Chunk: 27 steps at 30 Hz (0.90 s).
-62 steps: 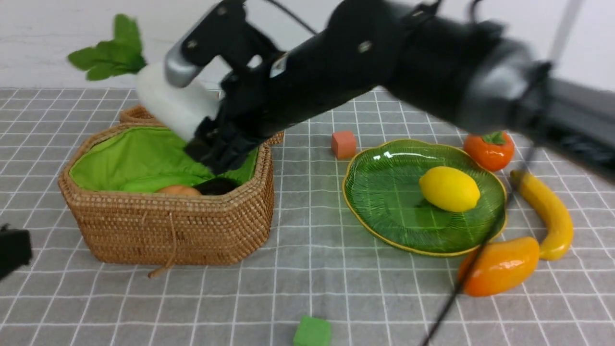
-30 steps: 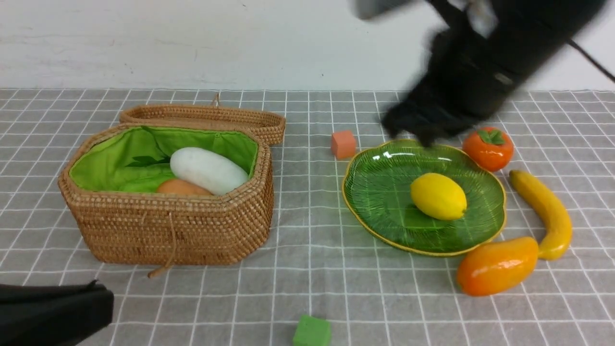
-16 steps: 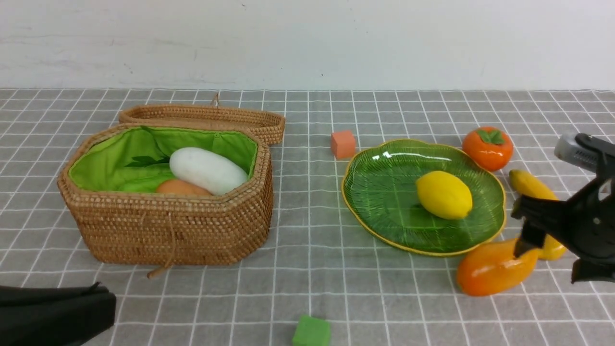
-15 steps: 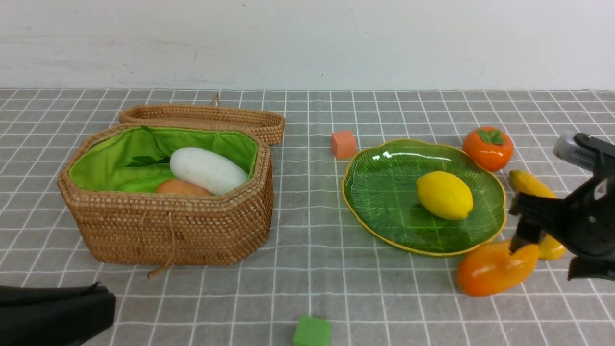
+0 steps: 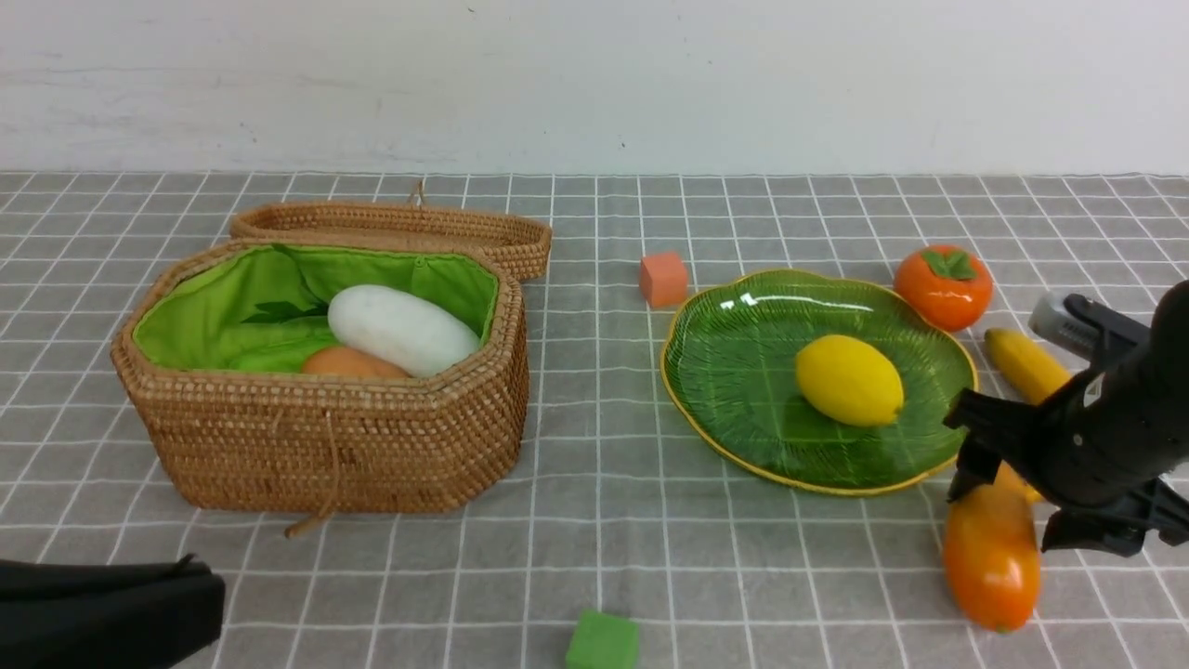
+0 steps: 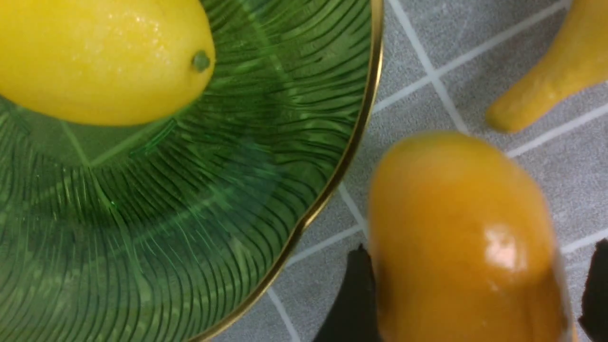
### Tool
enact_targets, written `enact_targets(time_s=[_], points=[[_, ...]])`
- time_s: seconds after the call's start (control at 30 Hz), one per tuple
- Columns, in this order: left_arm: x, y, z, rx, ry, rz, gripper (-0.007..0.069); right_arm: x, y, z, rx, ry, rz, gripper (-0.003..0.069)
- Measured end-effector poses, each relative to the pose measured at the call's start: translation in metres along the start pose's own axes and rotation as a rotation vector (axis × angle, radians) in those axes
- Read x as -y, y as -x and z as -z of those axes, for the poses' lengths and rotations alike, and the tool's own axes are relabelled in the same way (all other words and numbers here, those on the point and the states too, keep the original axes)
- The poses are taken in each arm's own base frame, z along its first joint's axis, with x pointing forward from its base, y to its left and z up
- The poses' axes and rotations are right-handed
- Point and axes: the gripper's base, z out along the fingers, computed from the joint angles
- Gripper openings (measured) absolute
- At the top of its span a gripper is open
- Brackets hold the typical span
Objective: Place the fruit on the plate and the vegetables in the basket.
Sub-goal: Use the right arm to grab a mango and put it into the right plate
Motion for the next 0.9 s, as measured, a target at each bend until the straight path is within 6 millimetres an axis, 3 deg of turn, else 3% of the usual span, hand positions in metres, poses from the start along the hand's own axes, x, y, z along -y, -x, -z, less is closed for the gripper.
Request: enact_targets(time_s=[0.27,0.37,0.47,0.67,0.8,0.9], points=[[0.0,0.0,0.0,-0.002,0.0,0.0,-0.0013,0.004,-0.004,-0.003,-0.056,-0.035,0.177,0.0582],[0.0,0.0,0.0,-0.002,0.0,0.0,-0.0013,0.005,-0.006,-0.011,-0.081,-0.047,0.255,0.0582],[0.0,0.0,0.0,-0.002,0.0,0.0,-0.0013,0.009,-0.01,-0.032,-0.148,-0.073,0.292,0.0576],[0.0,0.002,0.0,0.019,-0.002,0.0,-0.0013,0.008,-0.009,-0.033,-0.158,-0.074,0.328,0.0525],[0.0,0.005,0.0,0.057,-0.005,0.0,-0.0013,0.008,-0.012,-0.01,-0.177,-0.07,0.353,0.0525],[0.001,0.007,0.0,0.08,-0.009,0.003,-0.0013,-0.001,-0.006,0.03,-0.127,-0.032,0.364,0.0525]])
